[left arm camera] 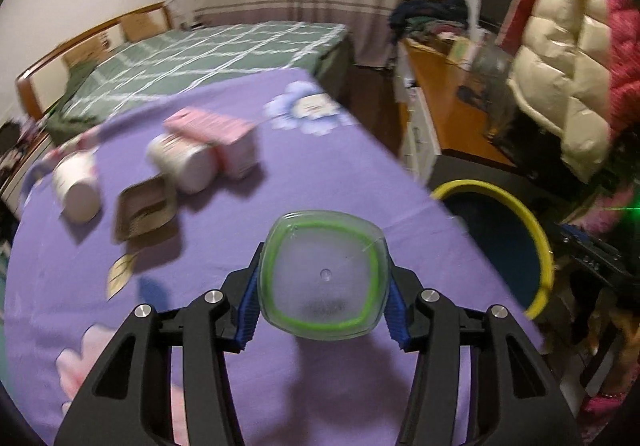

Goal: Collect trash
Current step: 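Carry the clear cup with the left gripper into the bin and release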

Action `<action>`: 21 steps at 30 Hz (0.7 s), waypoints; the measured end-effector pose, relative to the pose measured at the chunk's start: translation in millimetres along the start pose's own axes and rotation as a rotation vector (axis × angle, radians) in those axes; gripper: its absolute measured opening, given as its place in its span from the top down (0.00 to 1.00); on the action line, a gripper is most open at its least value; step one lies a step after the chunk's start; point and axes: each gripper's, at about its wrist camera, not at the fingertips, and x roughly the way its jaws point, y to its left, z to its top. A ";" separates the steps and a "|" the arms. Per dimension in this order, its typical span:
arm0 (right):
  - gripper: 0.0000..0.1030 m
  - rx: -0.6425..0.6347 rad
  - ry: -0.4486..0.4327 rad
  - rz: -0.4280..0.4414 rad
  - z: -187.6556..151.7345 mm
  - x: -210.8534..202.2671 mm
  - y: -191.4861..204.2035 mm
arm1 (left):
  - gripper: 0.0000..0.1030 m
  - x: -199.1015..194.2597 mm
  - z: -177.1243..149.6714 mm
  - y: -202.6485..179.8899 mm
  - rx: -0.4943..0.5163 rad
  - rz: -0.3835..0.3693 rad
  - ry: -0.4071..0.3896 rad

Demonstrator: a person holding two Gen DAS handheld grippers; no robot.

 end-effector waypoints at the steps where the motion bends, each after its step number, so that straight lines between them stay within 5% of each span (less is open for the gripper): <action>1: 0.63 0.005 -0.004 -0.003 0.2 -1.6 -3.7 | 0.50 0.9 4.1 -9.9 0.018 -0.014 -0.003; 11: 0.63 0.059 0.010 -0.026 -3.6 1.0 -37.6 | 0.50 21.2 34.2 -123.7 0.189 -0.184 0.007; 21: 0.62 0.076 0.019 -0.035 -4.8 3.1 -47.8 | 0.50 56.9 32.3 -172.0 0.242 -0.246 0.068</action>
